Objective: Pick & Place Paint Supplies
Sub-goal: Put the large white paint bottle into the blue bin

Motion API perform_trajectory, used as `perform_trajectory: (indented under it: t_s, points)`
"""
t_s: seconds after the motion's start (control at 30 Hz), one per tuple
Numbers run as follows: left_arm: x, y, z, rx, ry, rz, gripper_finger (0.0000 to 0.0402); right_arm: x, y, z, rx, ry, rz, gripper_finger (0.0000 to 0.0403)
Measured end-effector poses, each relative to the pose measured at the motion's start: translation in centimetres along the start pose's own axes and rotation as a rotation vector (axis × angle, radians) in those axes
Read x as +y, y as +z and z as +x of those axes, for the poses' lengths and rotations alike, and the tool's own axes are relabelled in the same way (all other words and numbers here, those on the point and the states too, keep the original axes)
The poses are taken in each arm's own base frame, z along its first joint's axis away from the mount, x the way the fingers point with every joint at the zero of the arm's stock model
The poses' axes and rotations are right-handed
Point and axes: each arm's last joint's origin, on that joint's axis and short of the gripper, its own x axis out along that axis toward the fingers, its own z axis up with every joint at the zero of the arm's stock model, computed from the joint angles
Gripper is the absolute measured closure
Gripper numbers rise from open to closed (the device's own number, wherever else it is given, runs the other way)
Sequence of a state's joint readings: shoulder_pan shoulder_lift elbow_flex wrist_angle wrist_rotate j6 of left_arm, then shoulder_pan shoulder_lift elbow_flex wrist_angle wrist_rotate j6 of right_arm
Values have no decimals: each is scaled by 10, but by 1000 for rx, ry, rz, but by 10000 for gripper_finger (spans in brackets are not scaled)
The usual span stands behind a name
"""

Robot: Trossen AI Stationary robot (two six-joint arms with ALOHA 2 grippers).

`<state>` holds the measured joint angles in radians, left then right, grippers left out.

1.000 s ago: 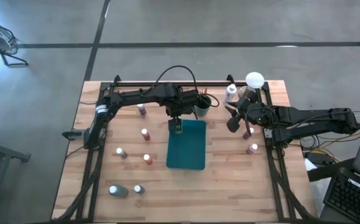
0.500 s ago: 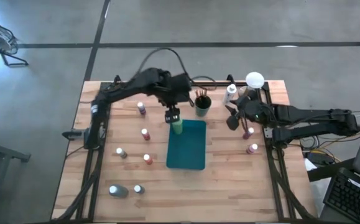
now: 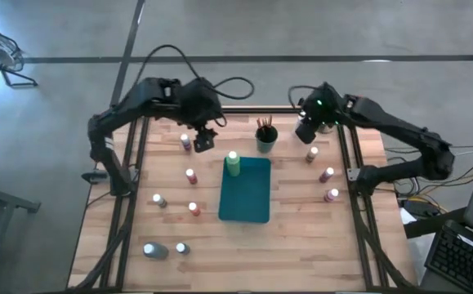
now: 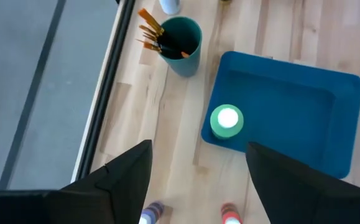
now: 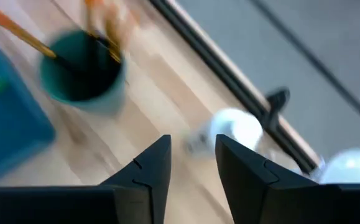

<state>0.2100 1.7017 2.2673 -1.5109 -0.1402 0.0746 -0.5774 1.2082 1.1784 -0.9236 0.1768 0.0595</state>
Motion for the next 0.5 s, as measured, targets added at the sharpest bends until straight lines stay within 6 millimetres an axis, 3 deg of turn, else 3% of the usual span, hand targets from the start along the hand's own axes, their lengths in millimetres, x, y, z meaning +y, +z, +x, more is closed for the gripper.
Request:
perform_trajectory:
  t_s: [0.2,0.5]
  points:
    - [5,-14,-30,-64,27,-12,139,-17,23,24,214,-50,19,252]
    - [12,-27,-35,-43,42,-23,140,-42,44,57,338,-31,78,215]
